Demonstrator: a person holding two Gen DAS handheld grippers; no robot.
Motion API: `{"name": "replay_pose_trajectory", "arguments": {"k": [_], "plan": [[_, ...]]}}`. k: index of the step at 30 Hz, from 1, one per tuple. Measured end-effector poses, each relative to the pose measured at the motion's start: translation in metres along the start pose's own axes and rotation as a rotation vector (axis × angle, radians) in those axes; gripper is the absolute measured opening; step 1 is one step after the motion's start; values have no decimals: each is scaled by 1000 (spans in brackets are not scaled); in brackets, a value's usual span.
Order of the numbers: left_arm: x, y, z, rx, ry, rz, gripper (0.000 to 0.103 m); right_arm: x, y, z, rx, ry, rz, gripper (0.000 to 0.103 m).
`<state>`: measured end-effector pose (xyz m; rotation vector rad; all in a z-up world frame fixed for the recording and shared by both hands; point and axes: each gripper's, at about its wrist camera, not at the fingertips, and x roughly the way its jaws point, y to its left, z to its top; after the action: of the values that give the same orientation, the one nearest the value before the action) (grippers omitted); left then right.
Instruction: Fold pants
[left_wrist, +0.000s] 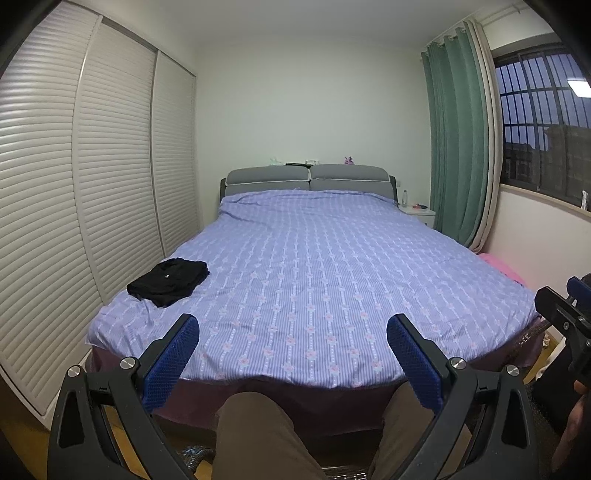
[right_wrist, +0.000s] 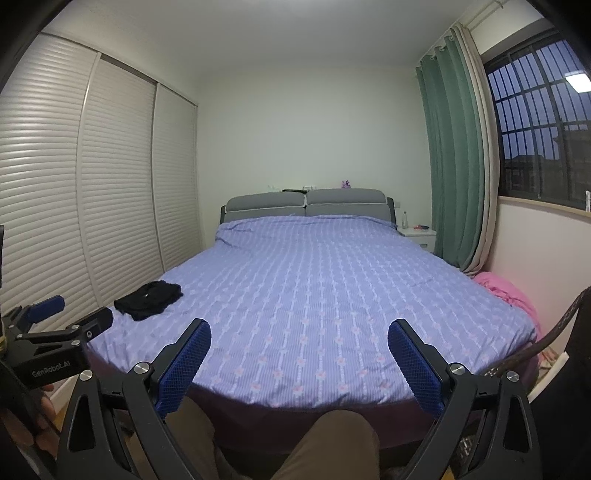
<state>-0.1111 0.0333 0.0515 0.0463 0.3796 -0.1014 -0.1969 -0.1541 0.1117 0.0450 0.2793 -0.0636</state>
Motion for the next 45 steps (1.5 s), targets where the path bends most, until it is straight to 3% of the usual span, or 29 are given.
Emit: {"name": "replay_pose_trajectory", "arguments": {"k": [45], "plan": [[-10, -3, 6, 12, -16, 3, 103, -11, -11, 4, 5, -34, 13, 98]]}}
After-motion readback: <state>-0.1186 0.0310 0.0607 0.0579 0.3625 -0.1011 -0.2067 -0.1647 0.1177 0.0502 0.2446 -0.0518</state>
